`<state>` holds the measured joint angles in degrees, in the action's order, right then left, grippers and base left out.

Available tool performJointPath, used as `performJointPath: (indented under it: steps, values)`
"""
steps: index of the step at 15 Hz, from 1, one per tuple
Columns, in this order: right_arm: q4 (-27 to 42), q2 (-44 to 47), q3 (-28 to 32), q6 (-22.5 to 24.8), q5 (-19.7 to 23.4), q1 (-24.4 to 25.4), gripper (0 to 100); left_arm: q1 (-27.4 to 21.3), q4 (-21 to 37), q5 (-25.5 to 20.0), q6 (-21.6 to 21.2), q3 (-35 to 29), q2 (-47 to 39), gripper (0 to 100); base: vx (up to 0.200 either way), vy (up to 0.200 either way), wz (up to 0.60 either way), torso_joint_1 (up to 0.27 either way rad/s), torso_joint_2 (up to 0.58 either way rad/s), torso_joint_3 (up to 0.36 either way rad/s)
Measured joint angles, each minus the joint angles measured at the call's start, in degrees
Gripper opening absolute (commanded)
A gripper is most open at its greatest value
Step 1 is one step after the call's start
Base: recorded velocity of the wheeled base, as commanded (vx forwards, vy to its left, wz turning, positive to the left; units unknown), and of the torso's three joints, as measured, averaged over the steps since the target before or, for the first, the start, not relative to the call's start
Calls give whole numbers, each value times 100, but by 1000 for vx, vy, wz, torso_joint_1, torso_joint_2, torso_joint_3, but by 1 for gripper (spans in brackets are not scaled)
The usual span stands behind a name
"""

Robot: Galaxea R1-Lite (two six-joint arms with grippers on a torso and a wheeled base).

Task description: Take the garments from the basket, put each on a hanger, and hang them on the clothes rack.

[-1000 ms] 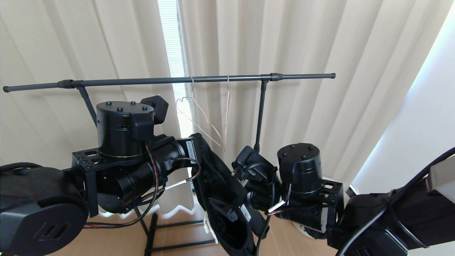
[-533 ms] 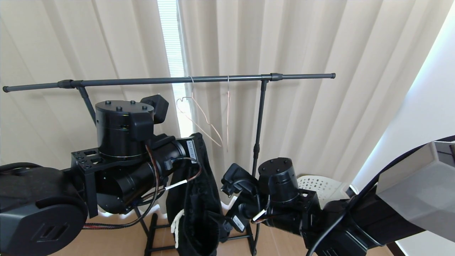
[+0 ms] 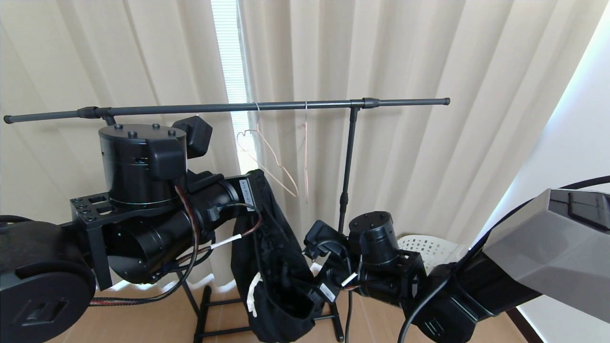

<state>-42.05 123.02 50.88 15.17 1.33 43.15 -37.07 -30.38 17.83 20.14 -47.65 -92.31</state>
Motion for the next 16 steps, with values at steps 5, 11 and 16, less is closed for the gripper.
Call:
performJointPath:
  steps: [5,11,16]
  values:
    - [-13,11,286,65,-215,-358,0,52,16,-27,-9,66,9,0,0,0,0,0,0,0]
    - [0,-546,650,71,-280,-1201,0,55,13,-44,-530,472,-223,0,0,0,0,0,0,0]
    - [4,-1143,628,71,-332,-1413,0,-30,-5,-22,-575,656,-603,100,0,0,0,0,0,0]
